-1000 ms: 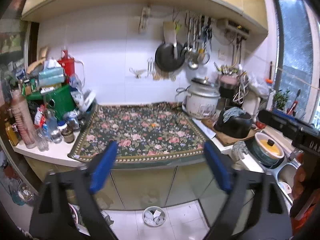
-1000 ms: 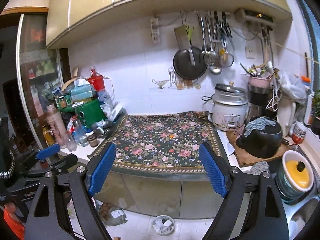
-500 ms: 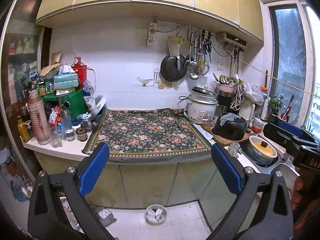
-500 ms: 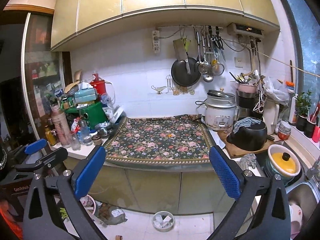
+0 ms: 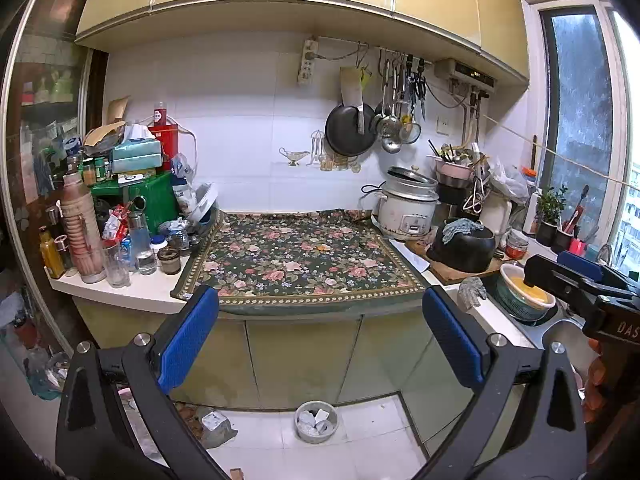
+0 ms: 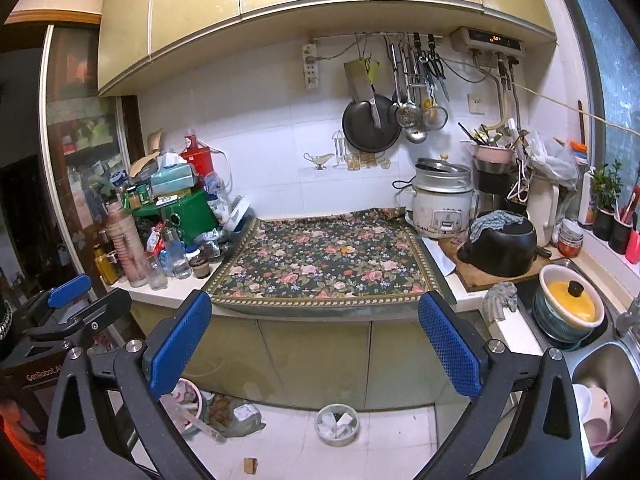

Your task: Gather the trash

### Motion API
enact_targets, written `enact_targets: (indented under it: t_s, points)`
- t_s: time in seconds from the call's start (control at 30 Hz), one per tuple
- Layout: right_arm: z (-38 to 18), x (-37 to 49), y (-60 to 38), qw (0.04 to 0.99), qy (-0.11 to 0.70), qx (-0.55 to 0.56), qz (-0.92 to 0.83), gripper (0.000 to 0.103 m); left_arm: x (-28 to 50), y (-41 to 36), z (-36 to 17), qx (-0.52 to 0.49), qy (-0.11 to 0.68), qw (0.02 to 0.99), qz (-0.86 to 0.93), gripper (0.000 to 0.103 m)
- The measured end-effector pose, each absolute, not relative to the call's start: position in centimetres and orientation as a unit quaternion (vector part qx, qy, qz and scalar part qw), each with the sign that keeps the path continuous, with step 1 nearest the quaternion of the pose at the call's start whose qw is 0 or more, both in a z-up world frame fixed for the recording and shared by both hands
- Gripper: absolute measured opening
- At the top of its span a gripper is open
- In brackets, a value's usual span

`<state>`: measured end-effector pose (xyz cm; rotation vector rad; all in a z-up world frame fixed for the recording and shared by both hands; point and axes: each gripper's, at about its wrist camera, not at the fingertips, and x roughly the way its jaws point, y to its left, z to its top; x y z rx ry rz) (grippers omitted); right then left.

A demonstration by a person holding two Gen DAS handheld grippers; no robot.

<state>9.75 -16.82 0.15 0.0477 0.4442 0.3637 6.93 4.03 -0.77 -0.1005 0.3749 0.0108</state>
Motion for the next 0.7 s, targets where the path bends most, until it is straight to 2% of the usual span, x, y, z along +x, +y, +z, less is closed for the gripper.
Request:
enact_targets:
  t_s: [0.7]
  points:
    - [-0.56, 9.88, -15.99, 0.952, 0.246, 0.026, 0.178, 0.103, 7.52, 4.4, -1.63, -0.049, 0.196, 0.979, -0.005, 0.102]
